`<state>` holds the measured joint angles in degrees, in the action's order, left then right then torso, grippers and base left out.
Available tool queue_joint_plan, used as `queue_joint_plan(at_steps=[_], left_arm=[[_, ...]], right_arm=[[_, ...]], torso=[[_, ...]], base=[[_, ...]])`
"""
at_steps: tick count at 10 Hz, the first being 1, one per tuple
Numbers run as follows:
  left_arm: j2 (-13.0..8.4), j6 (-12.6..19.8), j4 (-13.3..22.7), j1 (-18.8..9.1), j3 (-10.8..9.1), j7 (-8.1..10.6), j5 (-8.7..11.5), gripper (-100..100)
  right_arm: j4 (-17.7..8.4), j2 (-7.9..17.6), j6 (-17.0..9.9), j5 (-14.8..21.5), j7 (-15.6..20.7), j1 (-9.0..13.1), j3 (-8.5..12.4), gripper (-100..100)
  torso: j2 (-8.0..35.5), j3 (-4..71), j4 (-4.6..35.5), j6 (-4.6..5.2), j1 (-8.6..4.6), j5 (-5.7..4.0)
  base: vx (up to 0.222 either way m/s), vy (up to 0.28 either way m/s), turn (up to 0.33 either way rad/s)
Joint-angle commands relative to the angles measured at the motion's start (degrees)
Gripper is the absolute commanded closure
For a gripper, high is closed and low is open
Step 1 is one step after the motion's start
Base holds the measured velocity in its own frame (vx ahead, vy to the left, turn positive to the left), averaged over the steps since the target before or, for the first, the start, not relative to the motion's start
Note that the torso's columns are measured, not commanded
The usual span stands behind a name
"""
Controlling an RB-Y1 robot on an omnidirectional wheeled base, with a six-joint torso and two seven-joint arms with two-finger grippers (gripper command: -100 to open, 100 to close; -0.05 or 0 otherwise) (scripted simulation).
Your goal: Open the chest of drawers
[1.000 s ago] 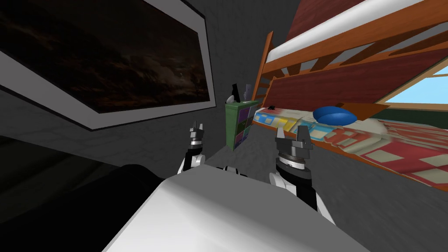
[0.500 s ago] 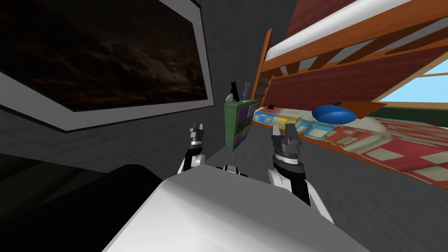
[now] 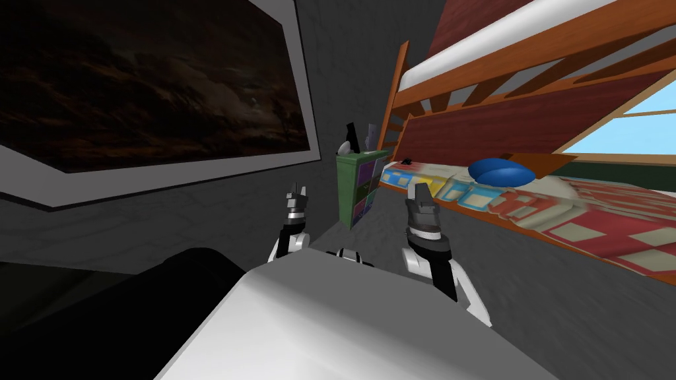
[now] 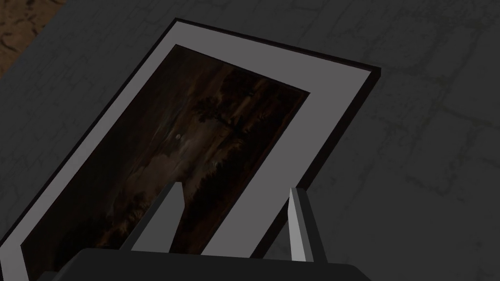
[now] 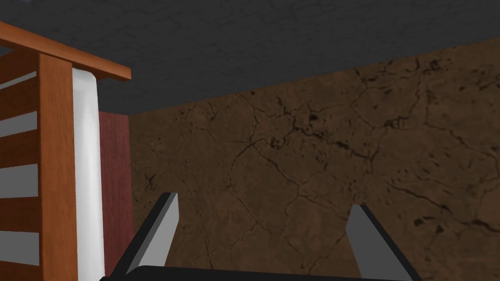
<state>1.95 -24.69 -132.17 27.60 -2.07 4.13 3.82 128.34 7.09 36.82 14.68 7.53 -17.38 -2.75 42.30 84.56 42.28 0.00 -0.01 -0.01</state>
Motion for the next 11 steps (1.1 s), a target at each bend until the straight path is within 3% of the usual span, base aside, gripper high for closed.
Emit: queue_joint_plan(at_steps=[1,4,5,6,7,8,9,10,11], left_arm=[[0.0,0.0,0.0,0.0,0.0,0.0,0.0,0],[0.0,0.0,0.0,0.0,0.0,0.0,0.0,0],[0.0,0.0,0.0,0.0,0.0,0.0,0.0,0],[0.0,0.0,0.0,0.0,0.0,0.0,0.0,0],[0.0,0.0,0.0,0.0,0.0,0.0,0.0,0],[0.0,0.0,0.0,0.0,0.0,0.0,0.0,0],[0.0,0.0,0.0,0.0,0.0,0.0,0.0,0],[0.0,0.0,0.0,0.0,0.0,0.0,0.0,0],[0.0,0.0,0.0,0.0,0.0,0.0,0.0,0]], right_arm=[[-0.8,0.2,0.8,2.0,3.6,1.9,-0.2,-100],[-2.3,0.5,2.1,5.7,8.5,5.6,-0.6,-100],[-2.3,0.5,2.1,5.7,9.2,5.6,-0.6,-100],[-3.1,0.7,2.8,7.6,11.3,7.5,-0.8,-100],[-3.1,0.7,2.8,7.6,12.2,7.5,-0.8,-100],[-4.0,0.9,3.5,9.6,14.2,9.5,-1.0,-100],[-4.0,0.9,3.5,9.6,15.2,9.5,-1.0,-100],[-4.9,1.1,4.2,11.7,17.1,11.4,-1.2,-100],[-4.9,1.1,4.2,11.7,18.2,11.4,-1.2,-100]], torso=[[0.0,0.0,0.0,0.0,0.03,0.01],[0.0,0.0,0.0,0.0,0.01,0.01],[0.0,0.0,0.0,0.0,-0.02,0.0],[0.0,0.0,0.0,0.0,-0.01,0.0],[0.0,0.0,0.0,0.0,0.01,0.0],[0.0,0.0,0.0,0.0,0.01,0.0],[0.0,0.0,0.0,0.0,0.03,0.01],[0.0,0.0,0.0,0.0,0.01,0.01],[0.0,0.0,0.0,0.0,0.02,0.01]], base=[[0.037,0.008,-0.017],[0.05,0.012,-0.036],[0.043,0.008,-0.024],[0.053,0.009,-0.045],[0.05,0.008,-0.027],[0.058,0.014,-0.056],[0.05,0.011,-0.023],[0.063,0.015,-0.056],[0.052,0.012,-0.027]])
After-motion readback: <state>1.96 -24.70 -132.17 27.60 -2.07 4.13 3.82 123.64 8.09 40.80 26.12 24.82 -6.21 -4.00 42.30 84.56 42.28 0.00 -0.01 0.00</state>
